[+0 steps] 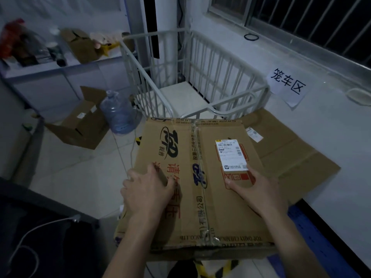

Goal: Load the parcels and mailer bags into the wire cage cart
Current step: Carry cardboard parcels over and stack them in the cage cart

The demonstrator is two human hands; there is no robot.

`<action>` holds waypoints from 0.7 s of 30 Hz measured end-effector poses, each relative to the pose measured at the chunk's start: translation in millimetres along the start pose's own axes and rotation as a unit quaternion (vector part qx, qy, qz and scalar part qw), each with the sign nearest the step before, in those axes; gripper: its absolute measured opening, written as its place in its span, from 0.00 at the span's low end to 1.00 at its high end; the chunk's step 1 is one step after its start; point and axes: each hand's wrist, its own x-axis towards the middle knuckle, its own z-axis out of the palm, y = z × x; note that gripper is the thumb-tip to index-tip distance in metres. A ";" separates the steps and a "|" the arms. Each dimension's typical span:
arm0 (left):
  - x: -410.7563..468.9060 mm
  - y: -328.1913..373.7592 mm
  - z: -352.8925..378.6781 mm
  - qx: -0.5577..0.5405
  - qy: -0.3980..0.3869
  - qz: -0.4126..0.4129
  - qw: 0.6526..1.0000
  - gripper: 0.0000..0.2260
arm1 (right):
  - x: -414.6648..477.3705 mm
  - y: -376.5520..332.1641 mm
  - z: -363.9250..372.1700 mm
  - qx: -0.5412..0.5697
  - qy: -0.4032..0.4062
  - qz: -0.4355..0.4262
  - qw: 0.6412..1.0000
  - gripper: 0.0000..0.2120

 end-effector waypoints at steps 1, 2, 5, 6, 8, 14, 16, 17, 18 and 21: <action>13.1 4.3 2.8 0.000 -0.002 0.005 1.000 0.28 | 15.0 -2.8 2.7 0.009 -0.002 0.001 1.000 0.56; 25.3 8.6 4.7 -0.001 -0.007 0.008 1.000 0.29 | 28.5 -5.5 4.7 0.017 -0.004 0.000 1.000 0.57; 54.9 20.6 10.0 -0.003 -0.020 0.010 1.000 0.29 | 58.7 -13.1 7.5 0.011 0.002 -0.002 1.000 0.55; 62.7 24.6 10.7 -0.004 -0.021 0.010 1.000 0.30 | 66.0 -16.5 7.1 0.003 0.004 -0.004 1.000 0.54; 75.1 30.2 13.1 -0.009 -0.028 0.005 1.000 0.31 | 80.2 -21.0 9.2 -0.020 0.007 -0.014 1.000 0.52; 95.3 38.6 33.5 -0.023 -0.046 -0.008 0.999 0.37 | 114.9 -13.5 28.2 -0.016 -0.016 -0.024 0.999 0.50; 97.3 41.2 42.3 -0.022 -0.059 -0.019 0.998 0.37 | 122.9 -6.6 36.4 -0.004 -0.025 -0.014 1.000 0.52; 97.6 42.7 46.3 -0.022 -0.065 -0.026 0.997 0.37 | 126.6 -3.2 40.5 0.001 -0.026 -0.015 1.000 0.52; 97.8 44.1 50.4 -0.023 -0.072 -0.034 0.997 0.37 | 131.2 0.9 45.5 0.004 -0.026 -0.019 0.999 0.52; 99.7 49.1 64.2 -0.025 -0.087 -0.058 0.994 0.36 | 147.3 9.1 56.3 0.007 -0.027 -0.048 0.998 0.50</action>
